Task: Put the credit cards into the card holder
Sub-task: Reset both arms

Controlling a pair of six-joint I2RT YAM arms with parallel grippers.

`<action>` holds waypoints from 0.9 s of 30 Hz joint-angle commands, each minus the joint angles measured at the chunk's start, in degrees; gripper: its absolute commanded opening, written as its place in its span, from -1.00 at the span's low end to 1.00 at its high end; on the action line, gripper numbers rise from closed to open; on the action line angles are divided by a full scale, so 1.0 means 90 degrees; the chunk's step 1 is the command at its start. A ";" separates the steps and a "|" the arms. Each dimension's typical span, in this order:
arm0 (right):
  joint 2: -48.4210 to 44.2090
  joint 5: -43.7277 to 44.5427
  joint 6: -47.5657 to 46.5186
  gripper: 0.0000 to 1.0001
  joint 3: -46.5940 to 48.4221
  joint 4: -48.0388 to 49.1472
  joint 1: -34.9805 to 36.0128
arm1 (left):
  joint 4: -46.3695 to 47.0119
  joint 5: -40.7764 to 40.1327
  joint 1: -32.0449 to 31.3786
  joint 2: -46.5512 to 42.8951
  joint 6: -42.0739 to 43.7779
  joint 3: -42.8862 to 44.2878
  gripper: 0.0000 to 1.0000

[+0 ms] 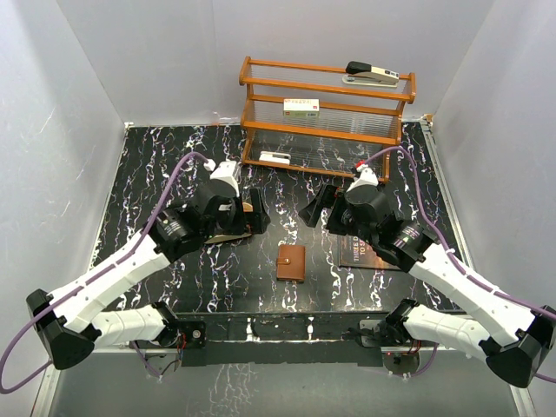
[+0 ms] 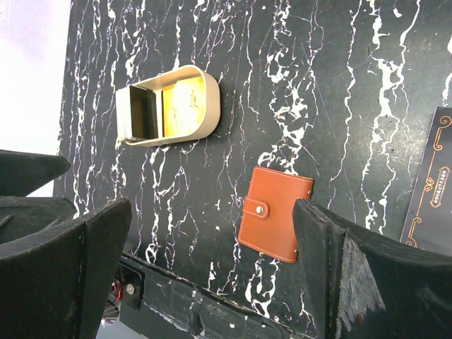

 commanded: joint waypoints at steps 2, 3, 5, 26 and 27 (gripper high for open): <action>-0.0130 0.0022 0.0107 0.96 -0.0051 0.0409 0.0018 | 0.0354 -0.0041 0.0019 -0.0432 0.0025 -0.0049 0.97; -0.0117 0.0012 0.0128 0.96 -0.0058 0.0397 0.0012 | 0.0372 -0.0058 0.0019 -0.0464 0.0024 -0.0060 0.97; -0.0102 -0.0050 0.0154 0.96 -0.0090 0.0419 0.0014 | 0.0386 -0.0101 0.0022 -0.0515 0.0030 -0.0088 0.97; -0.0433 0.0043 -0.0013 0.96 0.0124 0.0622 0.0018 | 0.0199 -0.0365 0.0019 -0.0703 -0.0011 -0.0090 0.97; -0.0439 0.0052 -0.0017 0.96 0.0131 0.0620 0.0013 | 0.0205 -0.0365 0.0019 -0.0702 -0.0020 -0.0091 0.97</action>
